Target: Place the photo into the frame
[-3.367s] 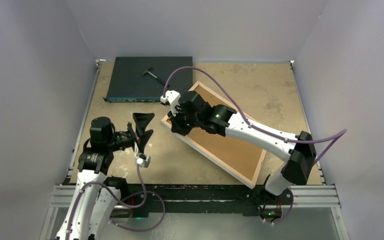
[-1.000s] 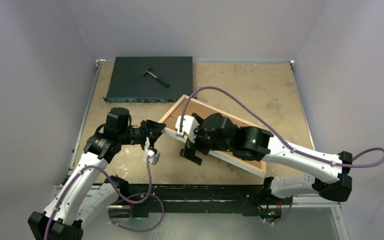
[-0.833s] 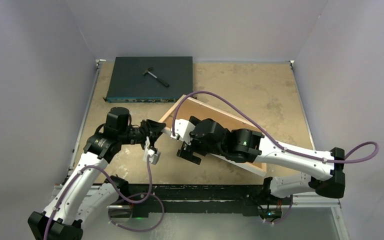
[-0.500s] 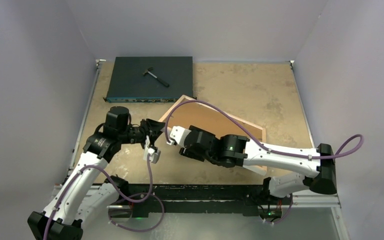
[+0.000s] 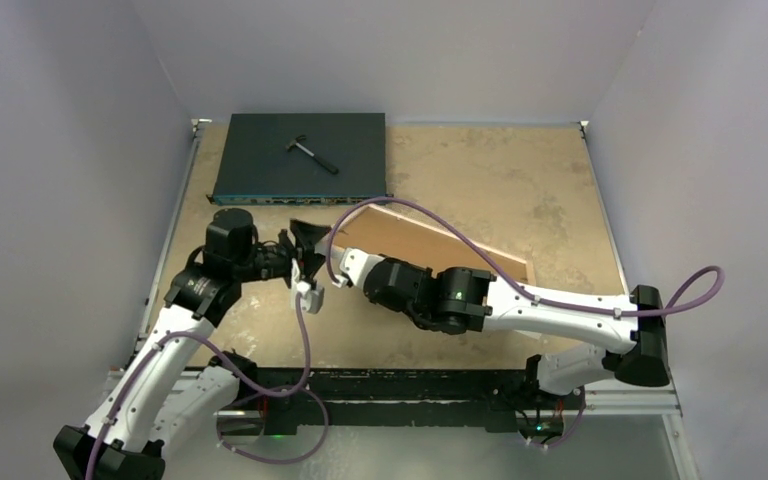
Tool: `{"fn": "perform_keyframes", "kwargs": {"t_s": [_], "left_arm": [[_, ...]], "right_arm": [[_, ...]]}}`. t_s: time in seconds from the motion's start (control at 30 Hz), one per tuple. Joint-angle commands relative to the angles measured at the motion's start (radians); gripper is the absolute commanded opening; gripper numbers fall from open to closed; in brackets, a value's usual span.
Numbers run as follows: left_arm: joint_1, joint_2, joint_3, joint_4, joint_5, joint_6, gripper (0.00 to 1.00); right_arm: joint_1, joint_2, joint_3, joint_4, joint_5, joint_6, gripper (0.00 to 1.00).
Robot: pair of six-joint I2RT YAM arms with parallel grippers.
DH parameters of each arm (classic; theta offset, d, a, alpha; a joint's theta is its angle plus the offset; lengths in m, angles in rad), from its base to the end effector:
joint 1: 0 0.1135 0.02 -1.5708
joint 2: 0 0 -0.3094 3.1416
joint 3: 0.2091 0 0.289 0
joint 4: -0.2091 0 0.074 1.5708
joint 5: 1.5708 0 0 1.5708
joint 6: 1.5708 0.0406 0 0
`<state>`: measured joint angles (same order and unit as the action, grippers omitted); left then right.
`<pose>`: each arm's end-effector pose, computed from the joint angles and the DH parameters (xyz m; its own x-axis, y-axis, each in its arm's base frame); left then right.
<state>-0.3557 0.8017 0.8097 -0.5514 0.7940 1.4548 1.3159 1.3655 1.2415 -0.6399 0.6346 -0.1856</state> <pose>0.1537 -0.0880 0.3451 0.7548 0.4624 -0.4653 0.5759 -0.1274 0.8075 0.1045 0.3055 0.3672 -0.0475 -0.7718 -0.6341 -0.6920 0.4832 -0.5363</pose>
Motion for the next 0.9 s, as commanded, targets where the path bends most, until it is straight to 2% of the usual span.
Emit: {"fn": "perform_keyframes", "kwargs": {"t_s": [0.0,0.07,0.13,0.23,0.47,0.7,0.87], "left_arm": [[0.008,-0.028,0.021,0.336,-0.041,-0.234,0.73],[0.008,-0.01,0.051,0.356,-0.071,-0.32,0.84],[0.008,0.009,0.089,0.371,-0.109,-0.419,0.88],[0.008,0.035,0.142,0.406,-0.178,-0.581,0.91],[0.009,0.083,0.217,0.456,-0.303,-0.876,0.95],[0.009,0.224,0.438,0.238,-0.391,-1.068,0.97],[0.013,0.318,0.564,0.109,-0.472,-1.15,0.99]], "right_arm": [[-0.01,-0.051,0.113,-0.021,-0.003,0.151,0.07],[-0.015,-0.048,0.138,-0.024,0.004,0.164,0.06],[-0.031,-0.04,0.175,-0.025,0.0,0.173,0.06],[-0.087,-0.015,0.238,-0.016,-0.057,0.178,0.07],[-0.354,0.085,0.436,-0.002,-0.276,0.177,0.05],[-0.517,0.219,0.655,-0.053,-0.407,0.214,0.04],[-0.663,0.291,0.733,-0.066,-0.489,0.236,0.02]]}}
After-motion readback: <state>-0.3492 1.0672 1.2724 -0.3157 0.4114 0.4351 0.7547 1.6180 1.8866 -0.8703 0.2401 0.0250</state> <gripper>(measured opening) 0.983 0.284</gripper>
